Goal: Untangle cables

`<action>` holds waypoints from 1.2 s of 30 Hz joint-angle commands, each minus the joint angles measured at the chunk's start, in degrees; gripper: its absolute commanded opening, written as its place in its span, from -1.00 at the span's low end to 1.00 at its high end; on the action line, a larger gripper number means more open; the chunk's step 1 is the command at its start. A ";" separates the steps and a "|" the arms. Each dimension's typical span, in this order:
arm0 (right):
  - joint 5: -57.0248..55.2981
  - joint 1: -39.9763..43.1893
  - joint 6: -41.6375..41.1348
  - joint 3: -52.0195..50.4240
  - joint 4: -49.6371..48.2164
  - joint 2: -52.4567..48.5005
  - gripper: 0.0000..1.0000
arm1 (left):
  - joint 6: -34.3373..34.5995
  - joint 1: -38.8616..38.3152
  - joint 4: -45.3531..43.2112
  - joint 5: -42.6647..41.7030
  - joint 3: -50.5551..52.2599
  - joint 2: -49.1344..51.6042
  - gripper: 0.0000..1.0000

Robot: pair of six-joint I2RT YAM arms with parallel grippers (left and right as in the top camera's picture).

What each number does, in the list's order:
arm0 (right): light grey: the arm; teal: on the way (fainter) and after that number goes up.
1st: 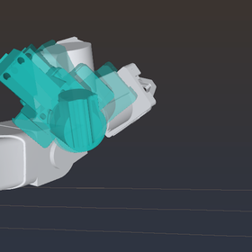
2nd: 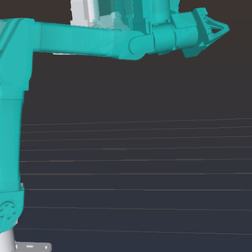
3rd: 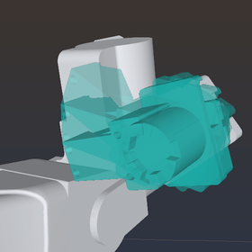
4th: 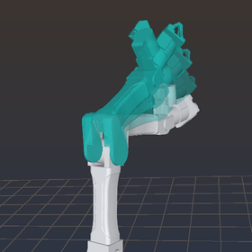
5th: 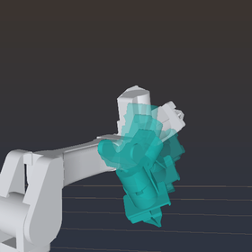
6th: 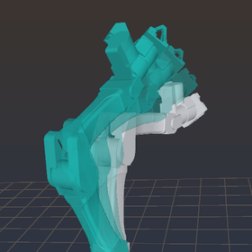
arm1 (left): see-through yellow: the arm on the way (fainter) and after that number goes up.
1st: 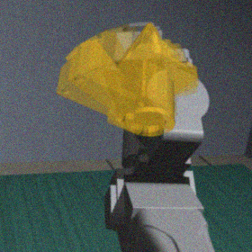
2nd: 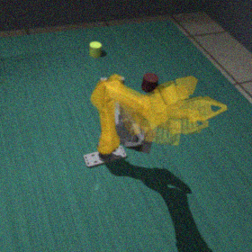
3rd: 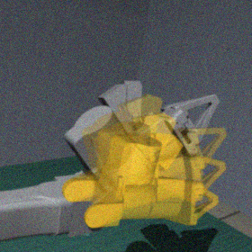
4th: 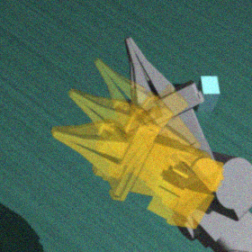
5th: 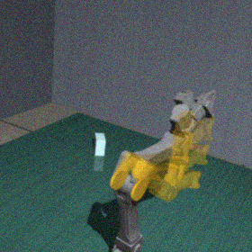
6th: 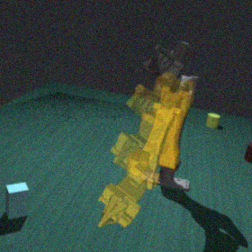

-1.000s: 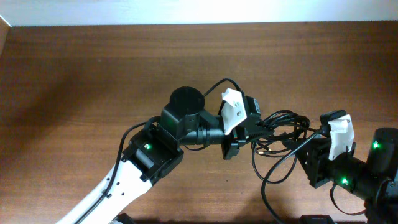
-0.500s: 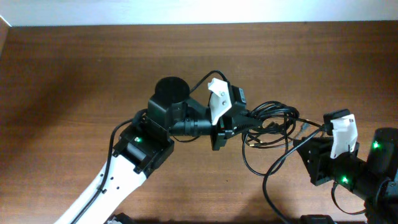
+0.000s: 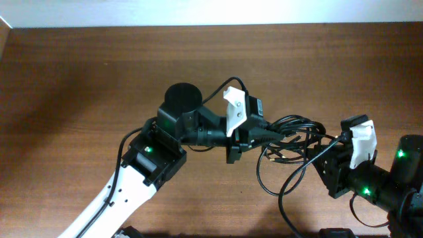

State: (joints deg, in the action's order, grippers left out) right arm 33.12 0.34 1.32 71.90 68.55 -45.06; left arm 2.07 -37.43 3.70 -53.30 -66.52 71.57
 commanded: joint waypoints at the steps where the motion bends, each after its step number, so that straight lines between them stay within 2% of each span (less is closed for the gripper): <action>1: 2.43 0.04 -0.33 1.07 -0.26 0.02 -0.56 | 1.18 -2.78 -2.43 -1.40 -0.33 -1.84 -1.00; 5: 2.45 0.04 -0.33 1.07 -0.20 0.02 -0.56 | 1.18 -2.99 -2.36 -1.11 -0.33 -1.84 -1.00; 16: 3.82 0.04 -0.28 1.07 1.29 0.02 -0.56 | 1.18 -2.91 -0.35 9.73 -0.33 -1.81 -1.00; 36: 5.11 0.04 -0.35 1.07 -0.39 0.02 -0.56 | 1.16 -5.92 -0.24 8.11 -0.33 -1.73 -1.00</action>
State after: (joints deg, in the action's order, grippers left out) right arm 37.19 0.34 1.30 71.90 68.64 -45.06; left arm 2.87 -42.76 3.90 -44.51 -66.52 71.24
